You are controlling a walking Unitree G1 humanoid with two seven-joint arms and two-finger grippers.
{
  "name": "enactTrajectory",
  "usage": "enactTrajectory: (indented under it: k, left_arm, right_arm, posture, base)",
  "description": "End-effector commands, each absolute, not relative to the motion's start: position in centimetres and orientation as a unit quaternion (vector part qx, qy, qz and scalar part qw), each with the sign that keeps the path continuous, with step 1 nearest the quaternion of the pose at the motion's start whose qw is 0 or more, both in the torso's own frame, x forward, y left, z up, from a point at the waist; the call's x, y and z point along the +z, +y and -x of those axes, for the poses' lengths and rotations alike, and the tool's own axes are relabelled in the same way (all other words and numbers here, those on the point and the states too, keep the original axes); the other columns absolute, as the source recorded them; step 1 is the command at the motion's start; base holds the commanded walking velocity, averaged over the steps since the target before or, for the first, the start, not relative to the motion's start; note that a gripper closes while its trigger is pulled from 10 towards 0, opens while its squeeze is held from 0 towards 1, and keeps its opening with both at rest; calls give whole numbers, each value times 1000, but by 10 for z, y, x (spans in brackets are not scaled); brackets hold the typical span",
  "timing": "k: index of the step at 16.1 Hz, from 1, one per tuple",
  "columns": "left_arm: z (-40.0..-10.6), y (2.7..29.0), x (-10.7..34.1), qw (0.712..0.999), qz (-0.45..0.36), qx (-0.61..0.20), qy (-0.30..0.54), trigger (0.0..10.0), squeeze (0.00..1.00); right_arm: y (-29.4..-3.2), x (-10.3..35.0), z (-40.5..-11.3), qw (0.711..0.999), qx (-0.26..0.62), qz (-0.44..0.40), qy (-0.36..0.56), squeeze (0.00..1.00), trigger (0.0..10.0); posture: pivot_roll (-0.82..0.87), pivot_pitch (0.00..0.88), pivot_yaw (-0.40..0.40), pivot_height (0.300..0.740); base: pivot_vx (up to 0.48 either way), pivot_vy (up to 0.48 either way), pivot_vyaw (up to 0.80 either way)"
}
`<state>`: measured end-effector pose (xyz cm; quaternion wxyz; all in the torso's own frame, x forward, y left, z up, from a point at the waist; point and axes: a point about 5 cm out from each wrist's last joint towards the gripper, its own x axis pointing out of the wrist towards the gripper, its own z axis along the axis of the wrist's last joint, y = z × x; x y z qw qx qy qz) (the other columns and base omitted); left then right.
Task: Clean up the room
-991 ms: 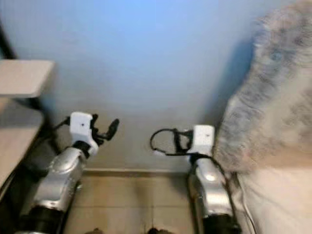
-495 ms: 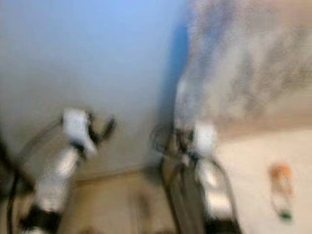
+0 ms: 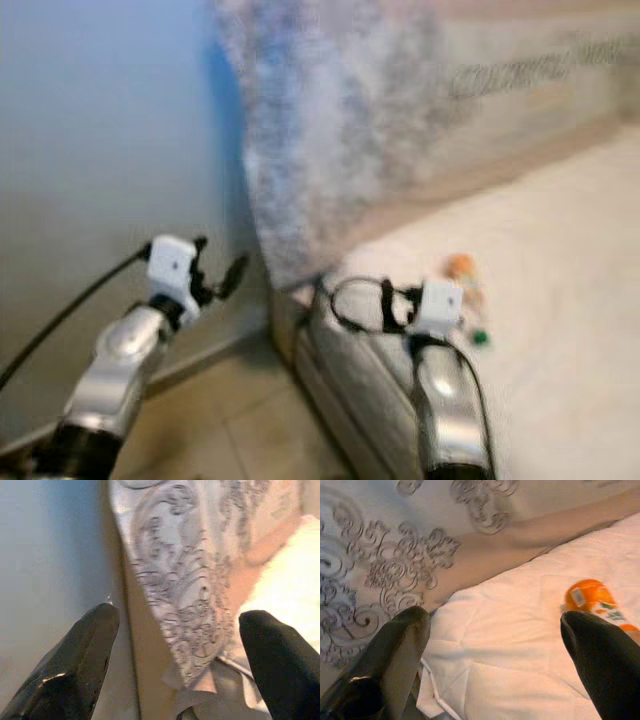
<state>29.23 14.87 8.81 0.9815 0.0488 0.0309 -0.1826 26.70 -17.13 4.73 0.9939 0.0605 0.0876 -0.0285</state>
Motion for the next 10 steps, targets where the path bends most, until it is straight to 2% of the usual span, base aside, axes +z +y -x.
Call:
enactTrajectory:
  k: [1,5,8,10]
  left_arm:
    - [-295,147,90,980,-54,-190,25,10000,0]
    - [-304,147,87,984,-42,-174,22,10000,0]
    - [-304,135,87,979,-31,-202,21,10000,0]
    - [-304,130,89,974,-30,-225,7,10000,0]
  right_arm:
    - [-171,58,-272,995,-32,-69,62,0,10000]
    - [-176,58,-269,997,-46,-43,52,0,10000]
    - [-181,56,-267,996,-54,-37,58,0,10000]
    - [-184,59,-268,996,-66,-40,47,0,10000]
  posture:
    - [151,0,-33,740]
    - [131,0,-20,740]
    - [113,0,-18,740]
    - [105,0,-13,740]
  base:
    - [0,0,-688]
    - [0,0,-686]
    - [0,0,-679]
    - [0,480,-681]
